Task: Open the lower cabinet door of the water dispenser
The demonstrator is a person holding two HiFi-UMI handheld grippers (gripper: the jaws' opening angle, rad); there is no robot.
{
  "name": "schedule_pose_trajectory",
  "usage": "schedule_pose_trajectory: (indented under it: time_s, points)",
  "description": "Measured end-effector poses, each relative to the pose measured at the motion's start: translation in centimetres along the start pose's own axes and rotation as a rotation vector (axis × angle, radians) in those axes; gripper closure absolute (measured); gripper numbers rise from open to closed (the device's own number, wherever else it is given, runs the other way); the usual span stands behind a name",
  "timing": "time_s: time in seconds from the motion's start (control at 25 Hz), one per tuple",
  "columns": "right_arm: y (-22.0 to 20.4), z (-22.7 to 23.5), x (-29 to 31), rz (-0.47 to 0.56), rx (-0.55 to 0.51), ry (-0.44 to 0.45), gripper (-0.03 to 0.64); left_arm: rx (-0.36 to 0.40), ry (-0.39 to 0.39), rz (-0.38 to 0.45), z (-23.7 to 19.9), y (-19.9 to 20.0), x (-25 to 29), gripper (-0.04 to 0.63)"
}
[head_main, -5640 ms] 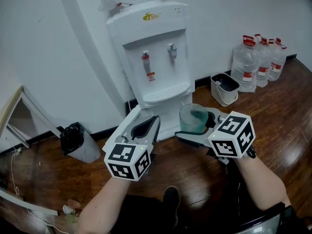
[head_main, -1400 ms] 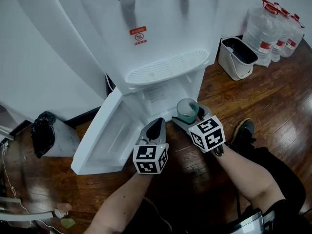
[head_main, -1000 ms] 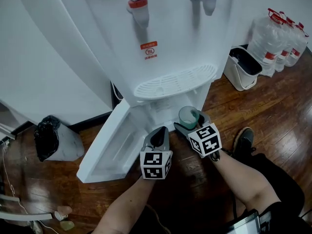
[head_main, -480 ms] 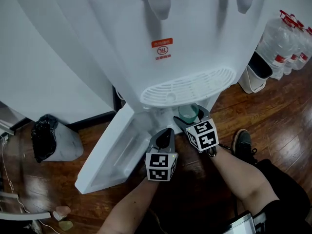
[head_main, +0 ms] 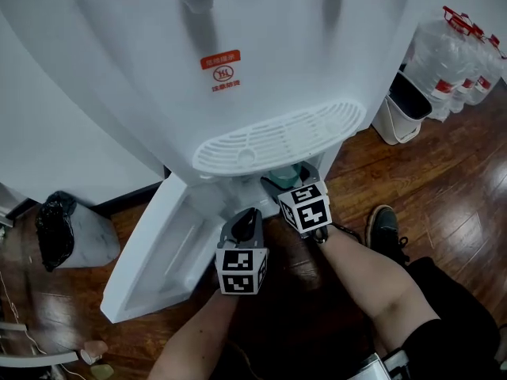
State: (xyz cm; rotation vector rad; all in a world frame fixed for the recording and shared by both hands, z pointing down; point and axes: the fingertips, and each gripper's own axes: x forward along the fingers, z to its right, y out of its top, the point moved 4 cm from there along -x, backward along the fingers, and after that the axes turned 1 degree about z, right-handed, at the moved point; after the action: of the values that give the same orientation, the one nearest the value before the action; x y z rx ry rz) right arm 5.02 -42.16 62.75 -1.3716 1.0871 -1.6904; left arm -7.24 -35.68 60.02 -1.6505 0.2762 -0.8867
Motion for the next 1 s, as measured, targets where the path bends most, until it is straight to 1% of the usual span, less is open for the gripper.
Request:
schedule_pose_trajectory:
  time_s: [0.08,0.2,0.32,0.44,0.6,0.72,0.84,1.0]
  points:
    - [0.0,0.3,0.3,0.005,0.014,-0.007,0.239,0.005,-0.007,0.002,0.5,-0.3,0.2,0.595]
    - [-0.2,0.2,1.0,0.004,0.042,-0.004,0.239,-0.008,-0.016,-0.013,0.5,-0.9,0.1,0.595]
    - [-0.3,0.5,1.9,-0.009,0.007,-0.006,0.239,0.009,-0.017,-0.011,0.5,-1.0,0.3,0.595]
    - [-0.5,1.2,2.8,-0.018,-0.001,-0.026,0.239,-0.018,-0.015,-0.009,0.5,-1.2,0.3,0.595]
    - [-0.4,1.3,4.3,-0.01,-0.003,-0.045,0.239,-0.016,0.01,-0.025,-0.3,-2.3,-0.3,0.595]
    - [-0.8,1.3,5.3,-0.029,-0.022,-0.049,0.242,-0.026,0.017,-0.037,-0.7,-3.1,-0.4,0.595]
    - [-1.2,1.5,5.8,-0.033,-0.013,-0.05,0.241,-0.03,0.014,-0.035,-0.8,-3.4,-0.4,0.595]
    - [-1.4,1.7,6.5,-0.049,-0.031,-0.058,0.242,-0.088,-0.002,-0.029,-0.1,-3.2,-0.2,0.595]
